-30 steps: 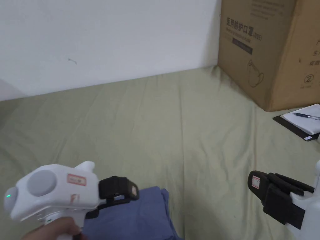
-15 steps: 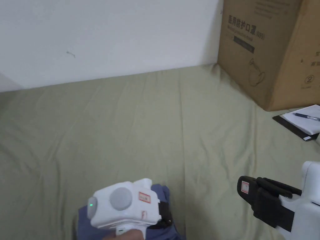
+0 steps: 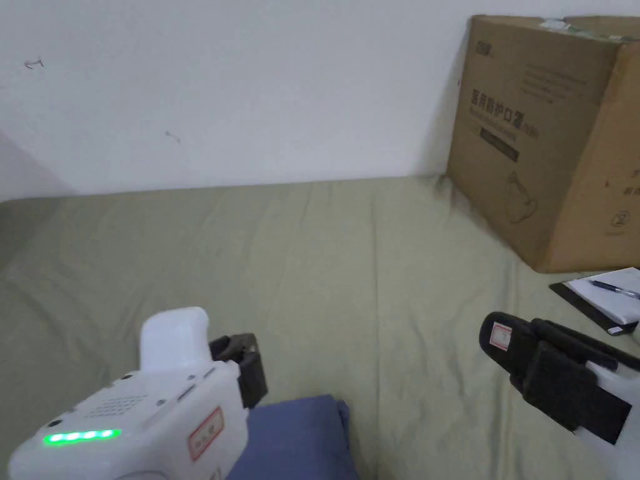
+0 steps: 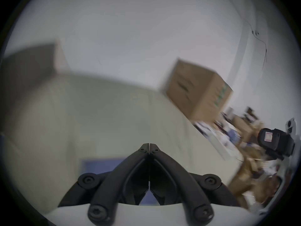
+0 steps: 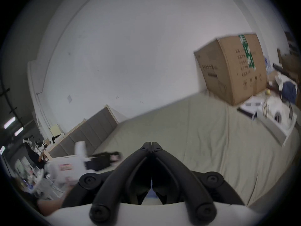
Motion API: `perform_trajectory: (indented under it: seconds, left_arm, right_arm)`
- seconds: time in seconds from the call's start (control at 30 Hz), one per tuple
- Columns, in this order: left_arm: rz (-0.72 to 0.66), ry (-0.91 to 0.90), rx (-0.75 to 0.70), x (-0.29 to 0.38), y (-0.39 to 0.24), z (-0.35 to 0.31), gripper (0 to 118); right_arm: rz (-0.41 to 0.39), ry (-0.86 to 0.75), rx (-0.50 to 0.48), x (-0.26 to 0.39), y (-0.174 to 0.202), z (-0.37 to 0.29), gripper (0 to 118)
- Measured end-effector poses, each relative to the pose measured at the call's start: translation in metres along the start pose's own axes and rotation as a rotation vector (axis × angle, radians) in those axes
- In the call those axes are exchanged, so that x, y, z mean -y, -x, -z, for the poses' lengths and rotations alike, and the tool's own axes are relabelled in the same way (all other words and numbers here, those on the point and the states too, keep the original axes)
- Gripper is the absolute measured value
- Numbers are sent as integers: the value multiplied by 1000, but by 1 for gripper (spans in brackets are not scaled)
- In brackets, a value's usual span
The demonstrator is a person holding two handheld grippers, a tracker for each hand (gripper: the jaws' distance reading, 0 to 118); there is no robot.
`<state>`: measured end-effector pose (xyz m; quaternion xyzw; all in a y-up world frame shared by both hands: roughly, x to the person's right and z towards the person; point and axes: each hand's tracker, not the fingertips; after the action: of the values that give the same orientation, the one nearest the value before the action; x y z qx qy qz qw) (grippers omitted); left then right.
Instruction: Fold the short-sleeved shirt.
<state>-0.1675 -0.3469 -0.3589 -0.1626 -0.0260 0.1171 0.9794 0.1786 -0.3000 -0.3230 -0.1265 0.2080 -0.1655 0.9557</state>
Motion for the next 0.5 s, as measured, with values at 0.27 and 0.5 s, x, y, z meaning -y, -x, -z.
perform_trajectory:
  seconds: [0.27,0.5]
  left_arm:
    - [256,-377,-407,25,43,-71,0]
    - [225,-322,-433,37,53,-70,0]
  right_arm:
    - [-317,-208,406,58,9,10,0]
    - [-305,-167,464,63,2,12,0]
